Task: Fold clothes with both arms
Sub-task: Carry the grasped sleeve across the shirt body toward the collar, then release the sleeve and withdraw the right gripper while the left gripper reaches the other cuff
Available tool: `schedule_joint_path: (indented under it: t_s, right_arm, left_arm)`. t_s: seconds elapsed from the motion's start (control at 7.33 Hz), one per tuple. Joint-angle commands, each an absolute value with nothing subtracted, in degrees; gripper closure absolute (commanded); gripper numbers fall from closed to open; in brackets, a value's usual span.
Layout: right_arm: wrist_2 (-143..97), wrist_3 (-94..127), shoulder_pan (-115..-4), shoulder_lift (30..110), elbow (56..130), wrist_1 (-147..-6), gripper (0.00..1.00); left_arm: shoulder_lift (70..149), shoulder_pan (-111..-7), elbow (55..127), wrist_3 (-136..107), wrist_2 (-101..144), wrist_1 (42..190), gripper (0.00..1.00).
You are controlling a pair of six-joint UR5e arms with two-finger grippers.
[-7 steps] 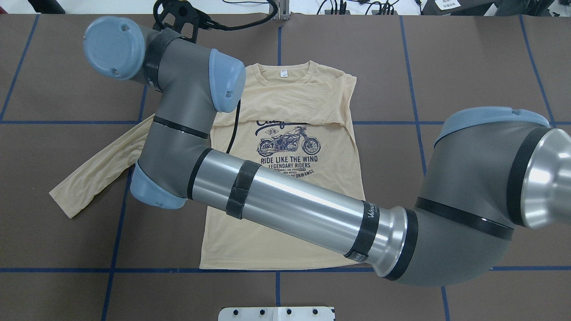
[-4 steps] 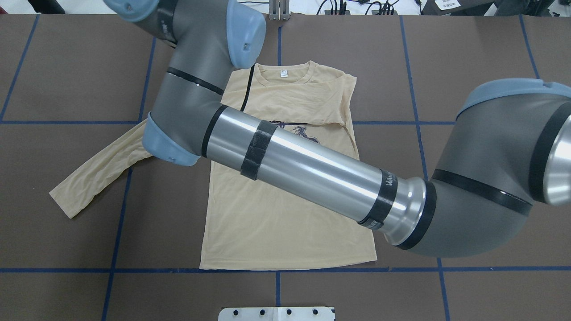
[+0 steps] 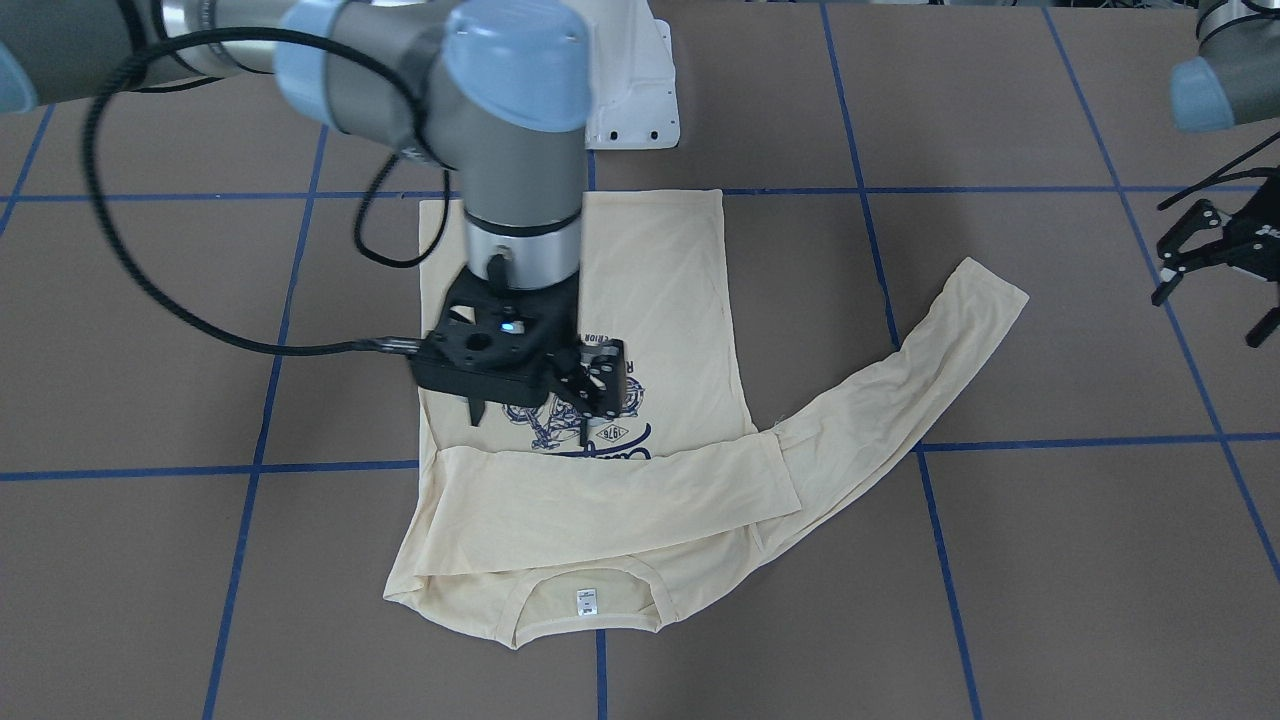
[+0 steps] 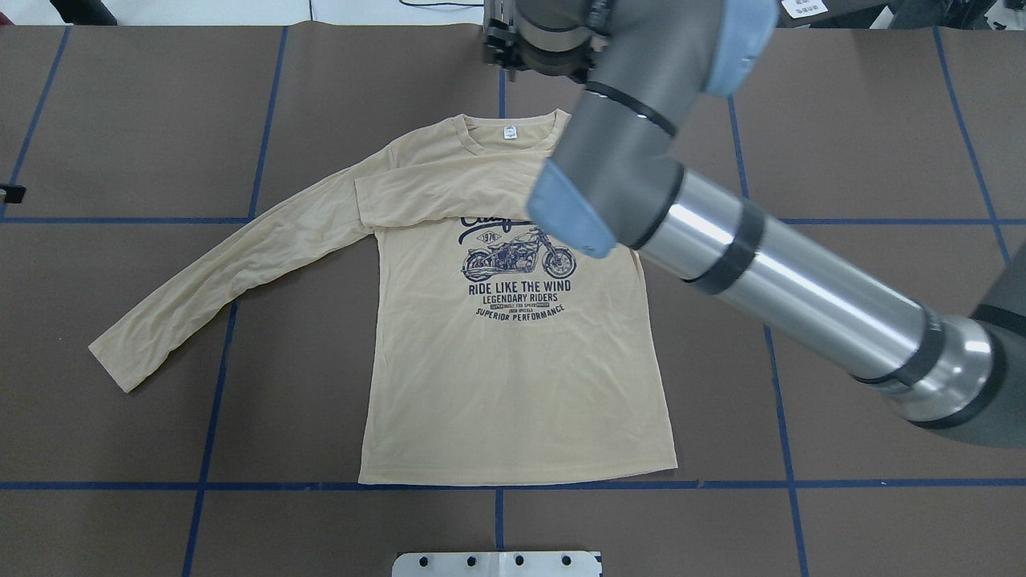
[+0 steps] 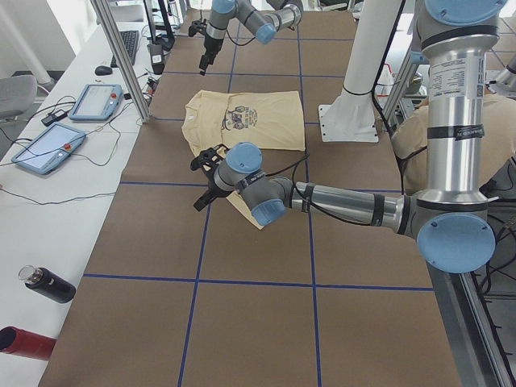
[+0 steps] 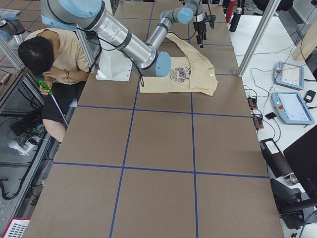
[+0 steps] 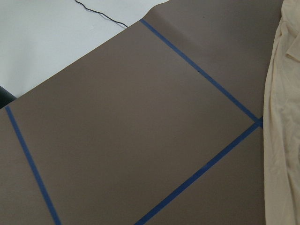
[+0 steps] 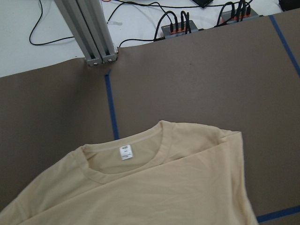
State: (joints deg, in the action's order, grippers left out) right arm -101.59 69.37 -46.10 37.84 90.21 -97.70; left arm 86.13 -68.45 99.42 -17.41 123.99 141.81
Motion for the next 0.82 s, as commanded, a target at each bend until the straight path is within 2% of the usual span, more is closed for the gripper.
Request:
schedule_joint_path:
  t_s: [0.0,0.27,0.55,0.68]
  right_arm:
    - [-109.0,53.8,-53.8,58.2,108.4,-97.3,0.00]
    - [-113.5,41.7,-60.7,72.0,116.0,-96.6,0.00]
    - [-119.9,31.6,-68.1,87.1,115.2,-80.6,0.00]
    - [-124.8,28.5,-71.9,91.1,114.5,-76.9,0.00]
  left_arm:
    - [83.5,-58.9,100.4,-28.6,118.1,147.6,0.00]
    - [82.4,-50.8,102.3,-37.5,111.0,149.4,0.00]
    - [81.8,-41.7,102.5,-46.5,101.2,149.4,0.00]
    - [79.8,-38.7,102.5,-47.1,97.5,149.5,0.00]
